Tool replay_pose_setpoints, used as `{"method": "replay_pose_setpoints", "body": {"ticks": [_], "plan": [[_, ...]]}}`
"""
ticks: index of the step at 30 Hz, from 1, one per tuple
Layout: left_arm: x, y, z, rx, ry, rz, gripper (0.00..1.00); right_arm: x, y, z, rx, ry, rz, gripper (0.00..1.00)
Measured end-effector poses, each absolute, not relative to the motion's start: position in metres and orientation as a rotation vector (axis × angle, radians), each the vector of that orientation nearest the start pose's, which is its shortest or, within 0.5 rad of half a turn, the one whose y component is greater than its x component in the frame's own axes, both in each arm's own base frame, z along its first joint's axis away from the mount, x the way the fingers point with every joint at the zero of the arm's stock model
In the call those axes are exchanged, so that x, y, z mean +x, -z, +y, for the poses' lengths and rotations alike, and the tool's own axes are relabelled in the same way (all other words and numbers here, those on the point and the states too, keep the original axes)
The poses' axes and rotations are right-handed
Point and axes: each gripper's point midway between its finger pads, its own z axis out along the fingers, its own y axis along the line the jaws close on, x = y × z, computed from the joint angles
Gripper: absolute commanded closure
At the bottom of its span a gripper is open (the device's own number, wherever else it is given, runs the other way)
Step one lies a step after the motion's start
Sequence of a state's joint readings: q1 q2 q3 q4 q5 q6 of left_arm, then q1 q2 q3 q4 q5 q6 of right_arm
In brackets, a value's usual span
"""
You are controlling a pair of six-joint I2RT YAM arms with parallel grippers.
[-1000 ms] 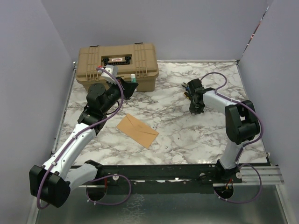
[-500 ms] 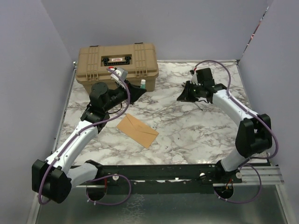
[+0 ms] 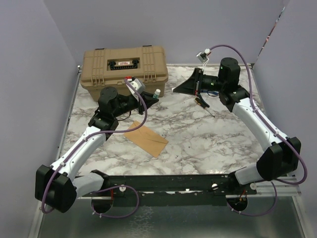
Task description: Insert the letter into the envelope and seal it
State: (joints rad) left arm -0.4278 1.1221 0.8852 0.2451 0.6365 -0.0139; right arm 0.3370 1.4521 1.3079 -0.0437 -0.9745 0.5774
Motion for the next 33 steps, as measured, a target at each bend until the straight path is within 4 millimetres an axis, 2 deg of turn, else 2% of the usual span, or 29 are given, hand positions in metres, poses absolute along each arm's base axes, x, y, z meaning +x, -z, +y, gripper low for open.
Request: {"method": "replay_pose_setpoints", "body": {"ticks": [6, 11, 33], "plan": [[0.290, -0.302, -0.262, 0.885, 0.866, 1.400, 1.00, 0.299, -0.365, 0.291, -0.628, -1.558, 1.753, 1.00], [0.283, -0.302, -0.269, 0.912, 0.886, 1.386, 1.00, 0.295, -0.371, 0.301, -0.665, -1.576, 1.734, 1.00], [0.282, -0.303, -0.278, 0.911, 0.900, 1.375, 1.00, 0.292, -0.337, 0.311, -0.690, -1.524, 1.851, 1.00]]}}
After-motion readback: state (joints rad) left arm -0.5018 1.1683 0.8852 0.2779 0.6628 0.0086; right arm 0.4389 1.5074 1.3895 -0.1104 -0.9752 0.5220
